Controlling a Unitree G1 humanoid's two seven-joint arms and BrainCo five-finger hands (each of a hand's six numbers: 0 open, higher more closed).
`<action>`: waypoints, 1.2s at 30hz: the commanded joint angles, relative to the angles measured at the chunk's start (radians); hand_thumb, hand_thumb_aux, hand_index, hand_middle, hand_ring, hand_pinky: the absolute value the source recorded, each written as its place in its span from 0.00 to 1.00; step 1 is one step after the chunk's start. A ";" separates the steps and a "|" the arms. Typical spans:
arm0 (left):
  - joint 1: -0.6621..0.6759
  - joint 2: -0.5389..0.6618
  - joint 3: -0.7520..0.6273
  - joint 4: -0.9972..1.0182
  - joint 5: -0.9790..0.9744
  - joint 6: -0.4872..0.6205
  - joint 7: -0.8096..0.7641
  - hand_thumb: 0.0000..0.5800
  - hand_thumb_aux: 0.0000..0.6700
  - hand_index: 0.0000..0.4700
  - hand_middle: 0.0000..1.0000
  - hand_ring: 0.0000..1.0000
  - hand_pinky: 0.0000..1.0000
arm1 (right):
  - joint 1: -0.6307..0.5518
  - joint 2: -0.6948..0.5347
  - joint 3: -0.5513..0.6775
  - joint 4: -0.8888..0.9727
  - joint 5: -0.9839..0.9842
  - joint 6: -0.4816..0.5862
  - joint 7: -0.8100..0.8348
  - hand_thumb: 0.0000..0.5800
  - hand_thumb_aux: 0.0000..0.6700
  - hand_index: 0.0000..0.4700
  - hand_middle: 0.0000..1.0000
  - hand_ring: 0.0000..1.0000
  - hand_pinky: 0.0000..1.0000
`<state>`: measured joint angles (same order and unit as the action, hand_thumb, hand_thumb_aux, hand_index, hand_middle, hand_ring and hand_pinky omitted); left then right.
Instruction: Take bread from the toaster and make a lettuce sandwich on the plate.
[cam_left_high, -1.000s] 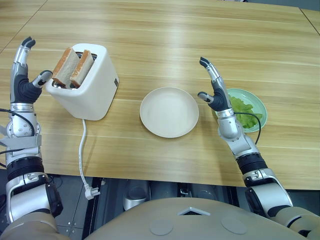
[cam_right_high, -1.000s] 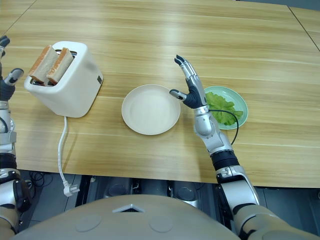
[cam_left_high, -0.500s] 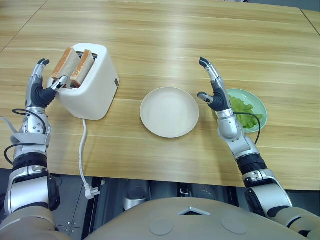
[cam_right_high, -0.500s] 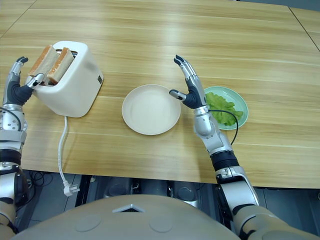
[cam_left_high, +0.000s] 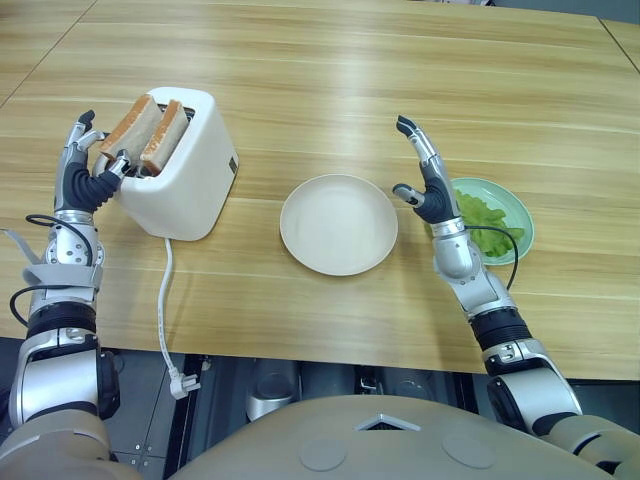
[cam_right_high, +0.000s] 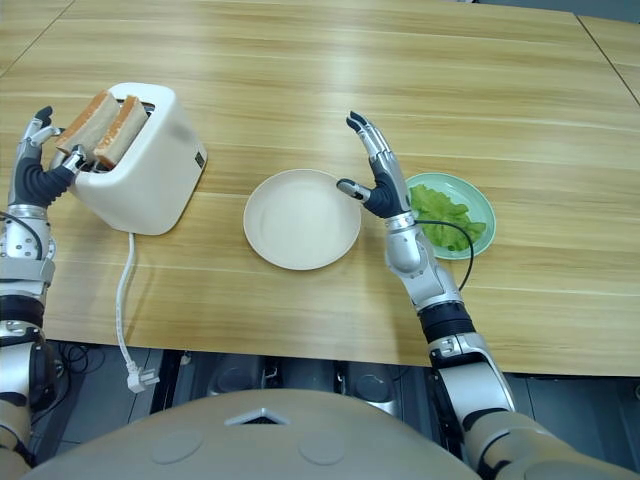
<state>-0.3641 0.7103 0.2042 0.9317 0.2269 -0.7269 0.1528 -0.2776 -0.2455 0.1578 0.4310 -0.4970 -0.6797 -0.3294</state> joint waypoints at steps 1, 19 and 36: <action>-0.016 -0.011 0.016 -0.031 -0.058 -0.018 -0.028 1.00 0.99 0.97 0.00 0.00 0.00 | 0.004 0.002 0.001 0.021 0.006 0.011 0.005 0.00 0.00 0.00 0.00 0.00 0.00; -0.101 -0.058 0.065 -0.263 -0.258 0.031 -0.163 1.00 1.00 0.98 1.00 1.00 1.00 | -0.002 0.014 0.008 0.036 0.000 0.008 0.007 0.00 0.00 0.00 0.00 0.00 0.00; -0.143 -0.125 0.049 -0.571 -0.278 0.100 -0.223 1.00 1.00 0.98 1.00 1.00 1.00 | -0.020 0.013 0.007 0.047 0.002 0.009 -0.001 0.00 0.00 0.00 0.00 0.00 0.00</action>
<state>-0.4992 0.5955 0.2630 0.4022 -0.0483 -0.6445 -0.0607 -0.2981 -0.2302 0.1690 0.4688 -0.5017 -0.6794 -0.3293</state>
